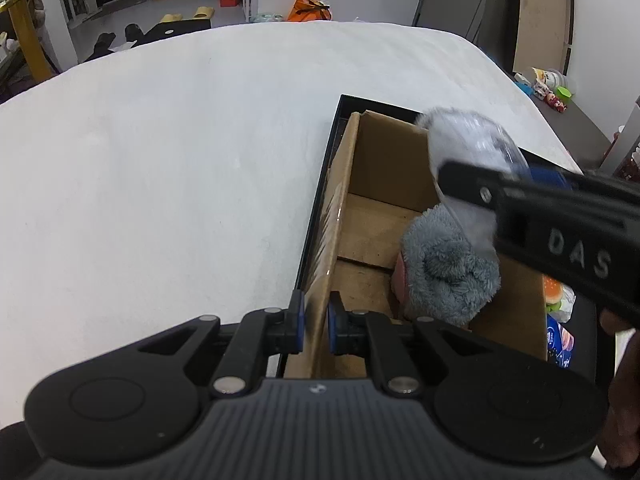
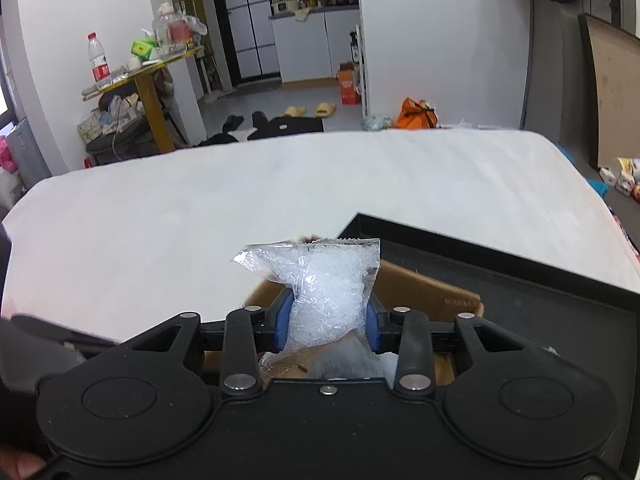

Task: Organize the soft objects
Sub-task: 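Lift the bead bag into the box and release it with the right tool, then move the right tool back over the tray toward the blue tissue pack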

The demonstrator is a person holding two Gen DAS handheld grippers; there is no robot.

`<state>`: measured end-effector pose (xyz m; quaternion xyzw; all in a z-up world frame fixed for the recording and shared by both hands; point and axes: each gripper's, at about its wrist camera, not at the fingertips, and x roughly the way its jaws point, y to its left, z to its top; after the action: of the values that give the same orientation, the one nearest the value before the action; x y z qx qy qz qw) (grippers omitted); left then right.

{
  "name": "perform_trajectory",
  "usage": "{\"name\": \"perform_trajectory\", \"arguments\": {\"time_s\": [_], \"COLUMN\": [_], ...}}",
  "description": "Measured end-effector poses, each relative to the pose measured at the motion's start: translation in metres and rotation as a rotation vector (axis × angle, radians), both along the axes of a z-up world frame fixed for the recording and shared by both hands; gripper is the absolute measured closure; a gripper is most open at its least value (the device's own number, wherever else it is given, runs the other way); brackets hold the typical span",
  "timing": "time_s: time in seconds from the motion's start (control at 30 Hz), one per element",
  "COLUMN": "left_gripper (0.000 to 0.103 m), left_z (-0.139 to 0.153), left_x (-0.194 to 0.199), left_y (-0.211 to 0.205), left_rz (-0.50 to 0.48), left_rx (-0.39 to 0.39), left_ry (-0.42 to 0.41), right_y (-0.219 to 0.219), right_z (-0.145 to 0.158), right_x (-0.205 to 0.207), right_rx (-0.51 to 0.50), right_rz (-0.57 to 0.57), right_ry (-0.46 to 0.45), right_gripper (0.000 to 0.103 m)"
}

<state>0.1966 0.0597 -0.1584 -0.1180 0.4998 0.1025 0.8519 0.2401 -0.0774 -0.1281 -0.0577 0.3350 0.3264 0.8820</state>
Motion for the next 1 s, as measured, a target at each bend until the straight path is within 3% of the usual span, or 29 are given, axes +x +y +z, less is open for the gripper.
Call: {"name": "perform_trajectory", "arguments": {"time_s": [0.03,0.1,0.63,0.7,0.77,0.87,1.0], "left_gripper": [0.093,0.093,0.088,0.082,0.064,0.047,0.040], "left_z": [0.000,0.000,0.002,0.002,0.003,0.005,0.006], "left_x": [0.000,0.000,0.004,0.005,0.005,0.002,0.000], "left_y": [0.001,0.002,-0.004,-0.005,-0.006,-0.010,-0.016], "left_rz": [0.002,0.001,-0.017,-0.014,-0.011,-0.014,-0.033], "left_rx": [-0.004,-0.010,0.011,0.010,0.017,0.035,0.038], "left_ry": [0.000,0.002,0.028,0.033,0.031,0.023,0.018], "right_y": [0.001,-0.001,-0.045,-0.048,-0.051,-0.057,-0.066], "right_z": [0.001,-0.001,-0.011,-0.011,-0.012,-0.013,-0.015], "right_x": [0.000,-0.001,-0.017,-0.017,-0.018,-0.020,-0.025], "right_rx": [-0.003,0.005,-0.006,-0.005,-0.008,-0.003,-0.012], "right_rz": [-0.009,-0.013,-0.185,-0.203,-0.223,-0.252,-0.331], "right_ry": [-0.006,-0.007,0.087,0.089,0.087,0.089,0.077], "right_gripper": [0.051,0.045,0.043,0.043,0.040,0.034,0.023]}}
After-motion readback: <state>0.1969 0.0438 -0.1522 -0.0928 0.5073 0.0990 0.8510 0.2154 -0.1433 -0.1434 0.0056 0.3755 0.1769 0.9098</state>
